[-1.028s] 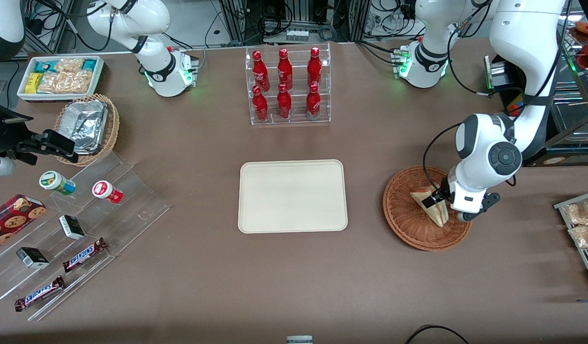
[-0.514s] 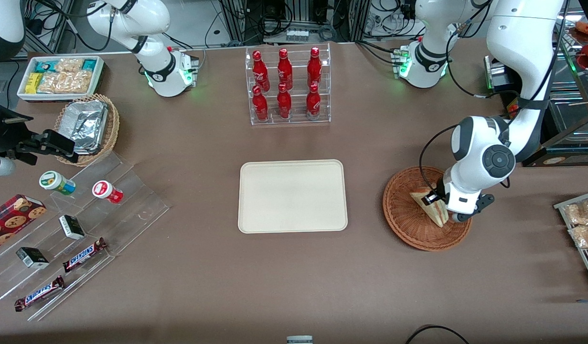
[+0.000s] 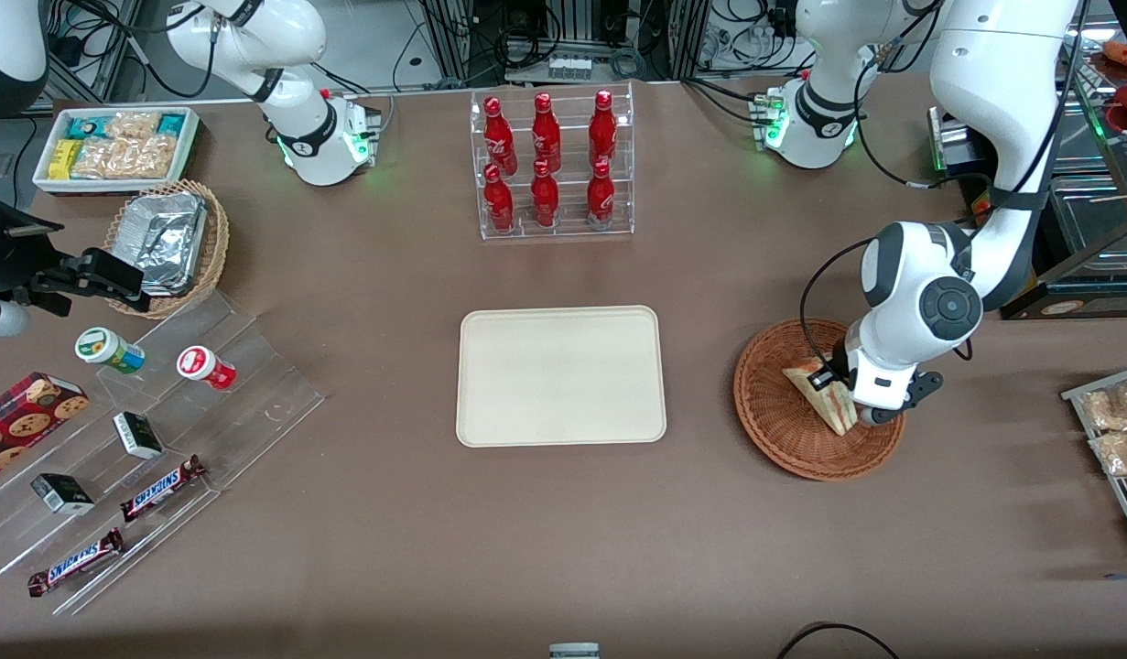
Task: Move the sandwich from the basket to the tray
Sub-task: 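Close the left gripper on the sandwich and lift it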
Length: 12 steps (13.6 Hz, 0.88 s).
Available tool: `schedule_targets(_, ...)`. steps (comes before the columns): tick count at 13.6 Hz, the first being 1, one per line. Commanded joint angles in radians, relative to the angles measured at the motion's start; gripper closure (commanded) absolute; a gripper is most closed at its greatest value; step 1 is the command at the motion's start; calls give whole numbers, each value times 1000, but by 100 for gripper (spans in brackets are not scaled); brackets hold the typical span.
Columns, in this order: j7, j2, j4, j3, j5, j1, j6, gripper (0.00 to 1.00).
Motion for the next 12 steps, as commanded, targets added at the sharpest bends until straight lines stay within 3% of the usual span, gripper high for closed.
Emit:
schedule_targets(1,0,-1,52,-8,13,1,-70,100)
schedule_targets(5,3,-4,147,-6,19,-3,-200,100)
schedule_targets(7,8,-10,198,-9,56,-5,-284,100)
schedule_targets(12,123,-12,316,-60,79,-8,-437,100)
